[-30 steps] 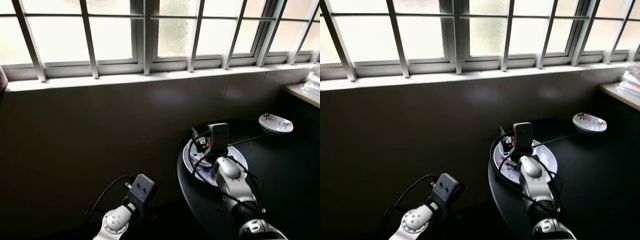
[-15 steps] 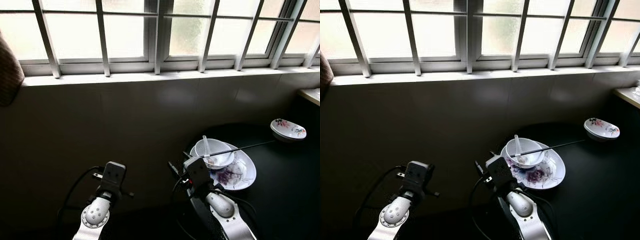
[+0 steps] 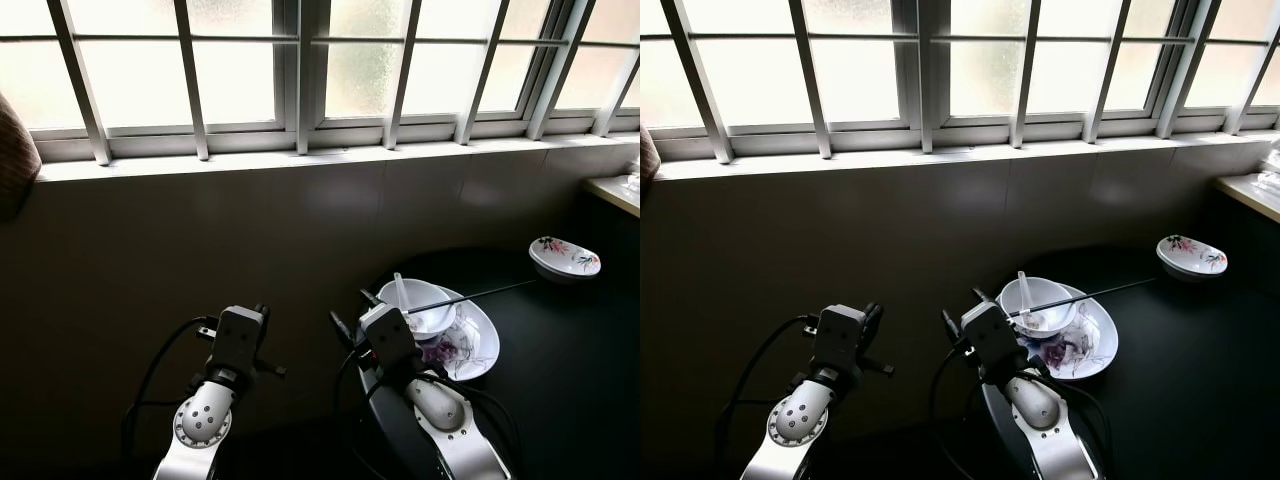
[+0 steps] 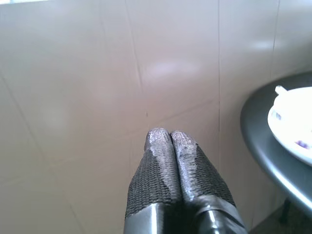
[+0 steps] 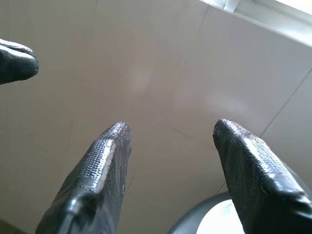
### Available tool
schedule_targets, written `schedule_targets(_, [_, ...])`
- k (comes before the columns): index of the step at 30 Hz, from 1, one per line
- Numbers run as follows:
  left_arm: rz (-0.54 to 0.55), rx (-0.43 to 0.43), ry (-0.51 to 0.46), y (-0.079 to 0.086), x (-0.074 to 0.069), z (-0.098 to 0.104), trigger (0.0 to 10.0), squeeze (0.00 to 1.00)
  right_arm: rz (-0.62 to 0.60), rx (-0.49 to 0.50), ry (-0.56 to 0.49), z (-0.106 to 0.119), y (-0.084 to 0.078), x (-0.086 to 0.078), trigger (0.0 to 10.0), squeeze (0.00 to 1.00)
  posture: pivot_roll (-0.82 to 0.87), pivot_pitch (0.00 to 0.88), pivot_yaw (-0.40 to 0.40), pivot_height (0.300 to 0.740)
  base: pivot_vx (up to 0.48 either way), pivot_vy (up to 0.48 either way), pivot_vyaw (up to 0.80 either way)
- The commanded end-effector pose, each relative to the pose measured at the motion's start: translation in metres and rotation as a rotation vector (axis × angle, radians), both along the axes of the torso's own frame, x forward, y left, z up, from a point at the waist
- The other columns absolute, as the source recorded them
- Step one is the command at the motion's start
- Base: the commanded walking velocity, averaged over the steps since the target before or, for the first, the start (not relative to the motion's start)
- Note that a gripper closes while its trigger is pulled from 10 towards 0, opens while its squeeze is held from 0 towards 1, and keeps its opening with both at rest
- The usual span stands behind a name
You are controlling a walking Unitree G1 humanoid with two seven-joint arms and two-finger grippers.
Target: Kitchen organization
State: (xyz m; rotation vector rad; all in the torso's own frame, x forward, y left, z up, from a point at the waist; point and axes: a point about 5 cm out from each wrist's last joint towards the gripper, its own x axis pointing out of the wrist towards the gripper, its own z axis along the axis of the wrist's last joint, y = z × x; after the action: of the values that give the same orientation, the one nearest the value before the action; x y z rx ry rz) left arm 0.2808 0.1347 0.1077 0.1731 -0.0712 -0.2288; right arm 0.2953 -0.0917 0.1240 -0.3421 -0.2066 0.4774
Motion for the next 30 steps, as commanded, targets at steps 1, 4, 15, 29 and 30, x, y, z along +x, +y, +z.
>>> schedule_targets(1, [-0.024, -0.007, -0.033, -0.005, 0.003, 0.009, 10.0, 0.00, -0.008, -0.017, -0.066, 0.015, 0.001, 0.004, 10.0, 0.00, 0.04, 0.000, -0.045, 0.740, 0.274, 0.000, 0.00])
schedule_targets(4, [-0.028, -0.009, -0.034, -0.007, 0.003, 0.010, 10.0, 0.00, -0.017, -0.015, -0.074, 0.017, 0.000, 0.004, 10.0, 0.00, 0.04, 0.000, -0.044, 0.740, 0.273, 0.000, 0.00])
schedule_targets(15, [-0.049, -0.012, -0.037, -0.011, 0.004, 0.011, 10.0, 0.00, -0.054, -0.016, -0.094, 0.021, -0.005, 0.007, 10.0, 0.00, 0.03, 0.000, -0.043, 0.740, 0.271, 0.000, 0.00])
schedule_targets(29, [-0.071, -0.028, -0.034, -0.016, 0.004, 0.010, 10.0, 0.00, -0.082, 0.003, -0.102, 0.026, -0.009, 0.010, 10.0, 0.00, 0.03, 0.000, -0.047, 0.740, 0.054, 0.000, 0.00])
schedule_targets(30, [-0.070, -0.029, -0.033, -0.016, 0.004, 0.010, 10.0, 0.00, -0.096, 0.009, -0.107, 0.027, -0.011, 0.011, 10.0, 0.00, 0.03, 0.000, -0.047, 0.740, 0.000, 0.000, 0.00])
